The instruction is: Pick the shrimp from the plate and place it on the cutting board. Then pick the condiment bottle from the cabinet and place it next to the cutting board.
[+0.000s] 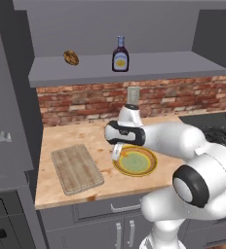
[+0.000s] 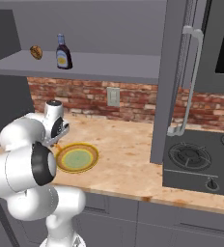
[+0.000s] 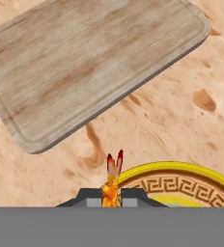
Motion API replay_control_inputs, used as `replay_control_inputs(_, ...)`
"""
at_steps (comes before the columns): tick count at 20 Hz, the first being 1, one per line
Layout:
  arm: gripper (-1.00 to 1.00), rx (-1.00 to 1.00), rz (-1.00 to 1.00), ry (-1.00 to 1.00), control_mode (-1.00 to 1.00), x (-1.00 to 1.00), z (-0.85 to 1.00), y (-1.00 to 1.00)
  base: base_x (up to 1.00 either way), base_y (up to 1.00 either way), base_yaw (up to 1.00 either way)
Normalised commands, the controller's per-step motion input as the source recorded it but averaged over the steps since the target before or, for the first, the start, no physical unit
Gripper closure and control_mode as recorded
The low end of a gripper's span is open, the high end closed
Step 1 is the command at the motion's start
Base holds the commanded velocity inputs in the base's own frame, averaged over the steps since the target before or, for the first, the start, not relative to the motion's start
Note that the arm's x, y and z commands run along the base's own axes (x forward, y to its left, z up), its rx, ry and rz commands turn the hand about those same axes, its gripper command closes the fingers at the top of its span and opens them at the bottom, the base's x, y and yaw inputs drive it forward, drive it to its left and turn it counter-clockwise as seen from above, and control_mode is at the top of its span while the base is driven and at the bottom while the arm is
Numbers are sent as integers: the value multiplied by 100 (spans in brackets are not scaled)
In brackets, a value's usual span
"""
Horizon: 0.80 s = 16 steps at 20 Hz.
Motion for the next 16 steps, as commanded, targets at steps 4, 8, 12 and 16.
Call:
replay_control_inputs(4,100,0,0,0,-100,-7,6,36,0,0,0)
replay_control_inputs(8,100,0,0,0,-100,-6,5,37,0,0,0)
replay_control_inputs(12,100,0,0,0,-100,-6,5,37,0,0,0)
replay_control_inputs(16,100,0,0,0,-100,-8,5,37,0,0,0)
